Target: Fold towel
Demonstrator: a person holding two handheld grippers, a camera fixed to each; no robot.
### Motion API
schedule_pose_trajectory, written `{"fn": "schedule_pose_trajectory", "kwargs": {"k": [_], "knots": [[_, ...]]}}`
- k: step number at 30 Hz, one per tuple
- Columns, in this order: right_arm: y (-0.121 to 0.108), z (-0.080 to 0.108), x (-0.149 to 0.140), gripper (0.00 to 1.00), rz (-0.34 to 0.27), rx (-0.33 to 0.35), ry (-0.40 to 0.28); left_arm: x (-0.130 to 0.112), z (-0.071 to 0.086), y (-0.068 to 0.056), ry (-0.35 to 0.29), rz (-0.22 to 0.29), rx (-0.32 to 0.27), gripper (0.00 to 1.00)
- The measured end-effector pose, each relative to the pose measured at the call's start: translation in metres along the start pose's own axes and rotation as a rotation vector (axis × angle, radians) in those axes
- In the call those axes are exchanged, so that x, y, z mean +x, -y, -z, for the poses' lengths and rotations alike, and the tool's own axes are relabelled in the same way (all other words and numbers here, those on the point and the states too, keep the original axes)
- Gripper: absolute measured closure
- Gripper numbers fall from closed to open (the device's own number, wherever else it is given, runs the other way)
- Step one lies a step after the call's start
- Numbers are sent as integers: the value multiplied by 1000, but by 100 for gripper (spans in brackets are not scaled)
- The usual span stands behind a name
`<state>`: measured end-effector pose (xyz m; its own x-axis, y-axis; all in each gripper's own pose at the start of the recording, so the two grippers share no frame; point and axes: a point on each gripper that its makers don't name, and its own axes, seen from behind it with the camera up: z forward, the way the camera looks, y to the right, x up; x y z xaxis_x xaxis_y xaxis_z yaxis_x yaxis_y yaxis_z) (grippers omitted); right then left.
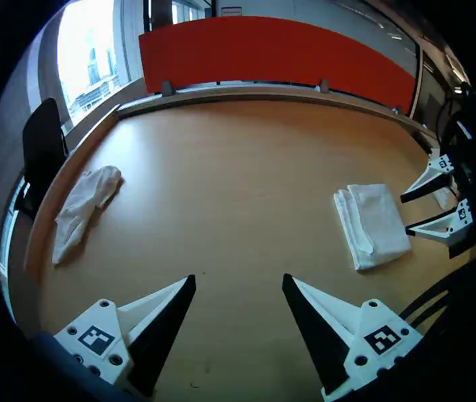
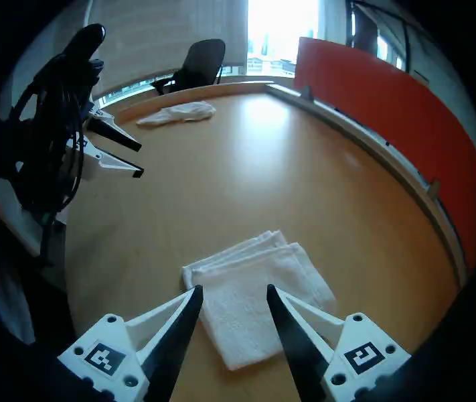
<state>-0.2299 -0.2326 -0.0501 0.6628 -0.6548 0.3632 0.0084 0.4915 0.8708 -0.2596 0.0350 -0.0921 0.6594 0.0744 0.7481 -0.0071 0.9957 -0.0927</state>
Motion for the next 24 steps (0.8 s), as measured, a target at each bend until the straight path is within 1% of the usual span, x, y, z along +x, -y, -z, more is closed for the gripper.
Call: {"fn": "schedule_pose_trajectory", "kwargs": {"k": [8,24], "knots": [[-1,2,-14,27,-29,-15,14,1,2,-2,-4,-1,0,4],[1,7,-68,27,-90,-41,86,2,2,-4,-7,-9,-3,3]]}}
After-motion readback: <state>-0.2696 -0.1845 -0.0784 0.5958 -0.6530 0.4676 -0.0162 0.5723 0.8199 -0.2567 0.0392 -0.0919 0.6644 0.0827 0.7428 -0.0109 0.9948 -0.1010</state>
